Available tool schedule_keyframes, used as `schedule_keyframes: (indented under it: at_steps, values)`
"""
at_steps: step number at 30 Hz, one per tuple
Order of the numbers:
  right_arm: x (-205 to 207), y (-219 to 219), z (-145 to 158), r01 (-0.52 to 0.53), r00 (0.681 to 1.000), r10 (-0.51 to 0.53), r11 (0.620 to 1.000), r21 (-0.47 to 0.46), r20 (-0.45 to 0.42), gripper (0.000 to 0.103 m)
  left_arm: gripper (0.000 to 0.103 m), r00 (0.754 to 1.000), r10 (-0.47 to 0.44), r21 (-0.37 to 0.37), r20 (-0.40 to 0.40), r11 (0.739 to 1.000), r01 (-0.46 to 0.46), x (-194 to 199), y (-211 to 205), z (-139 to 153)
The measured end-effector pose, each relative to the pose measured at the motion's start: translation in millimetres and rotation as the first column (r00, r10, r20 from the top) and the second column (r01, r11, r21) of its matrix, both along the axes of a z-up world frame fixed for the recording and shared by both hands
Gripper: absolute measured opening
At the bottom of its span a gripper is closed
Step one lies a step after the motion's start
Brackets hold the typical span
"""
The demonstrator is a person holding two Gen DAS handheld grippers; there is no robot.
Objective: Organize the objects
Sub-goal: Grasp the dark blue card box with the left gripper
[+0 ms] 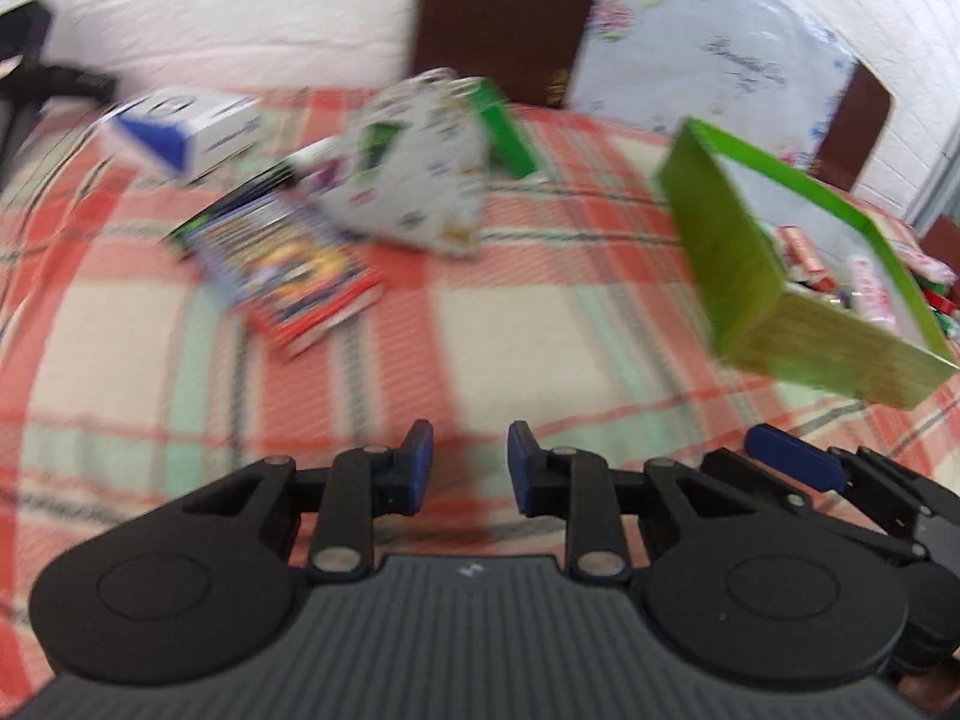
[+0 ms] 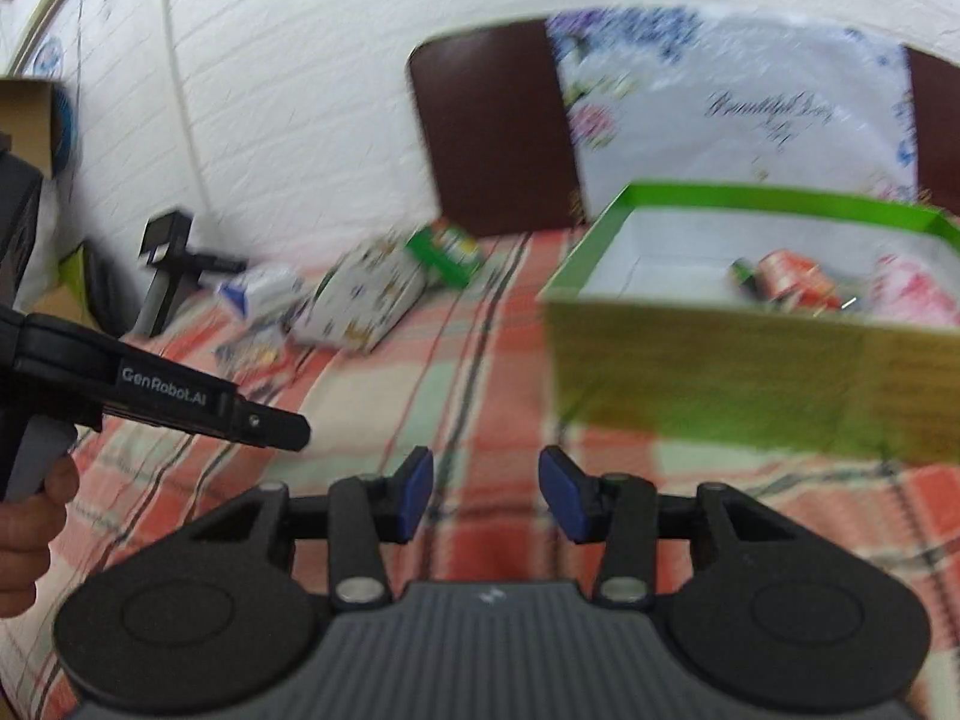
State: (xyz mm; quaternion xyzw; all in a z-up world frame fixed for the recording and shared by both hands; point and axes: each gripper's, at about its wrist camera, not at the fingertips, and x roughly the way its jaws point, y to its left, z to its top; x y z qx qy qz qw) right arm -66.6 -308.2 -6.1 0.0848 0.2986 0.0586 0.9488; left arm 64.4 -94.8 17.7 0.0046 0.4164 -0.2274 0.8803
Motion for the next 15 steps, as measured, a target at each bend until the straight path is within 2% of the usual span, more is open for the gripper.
schedule_keyframes:
  at_steps: [2,5,8,9,11,12,15]
  values:
    - [2.6,18.2,-1.9,-0.038,0.999,0.038,0.998,-0.040,-0.007,0.048,0.029,0.999,0.038,-0.028,0.016,0.999,-0.037,1.5,27.5,-2.8]
    - [11.7,44.4,-0.4,-0.120,0.993,0.119,0.990,-0.074,-0.017,0.049,0.029,0.990,0.139,-0.034,0.039,0.990,-0.137,10.9,67.2,-4.2]
    - [31.7,71.0,2.3,-0.186,0.982,0.187,0.978,-0.099,0.001,0.050,0.029,0.971,0.235,-0.075,0.046,0.970,-0.231,22.2,105.8,-5.4]
    - [41.2,79.5,2.9,-0.206,0.978,0.209,0.973,-0.102,0.015,0.052,0.029,0.967,0.252,-0.100,0.038,0.964,-0.248,25.1,117.2,-6.7]
    - [66.3,97.0,4.1,-0.232,0.970,0.238,0.966,-0.117,0.040,0.065,0.026,0.963,0.267,-0.184,-0.014,0.946,-0.265,29.9,139.2,-8.4]
    - [78.2,105.0,3.9,-0.248,0.966,0.255,0.961,-0.123,0.045,0.068,0.026,0.961,0.273,-0.218,-0.039,0.936,-0.275,31.2,147.0,-9.4]
    - [115.1,127.6,4.0,-0.294,0.953,0.301,0.946,-0.133,0.033,0.078,0.026,0.957,0.276,-0.262,-0.083,0.921,-0.288,29.9,156.5,-9.0]
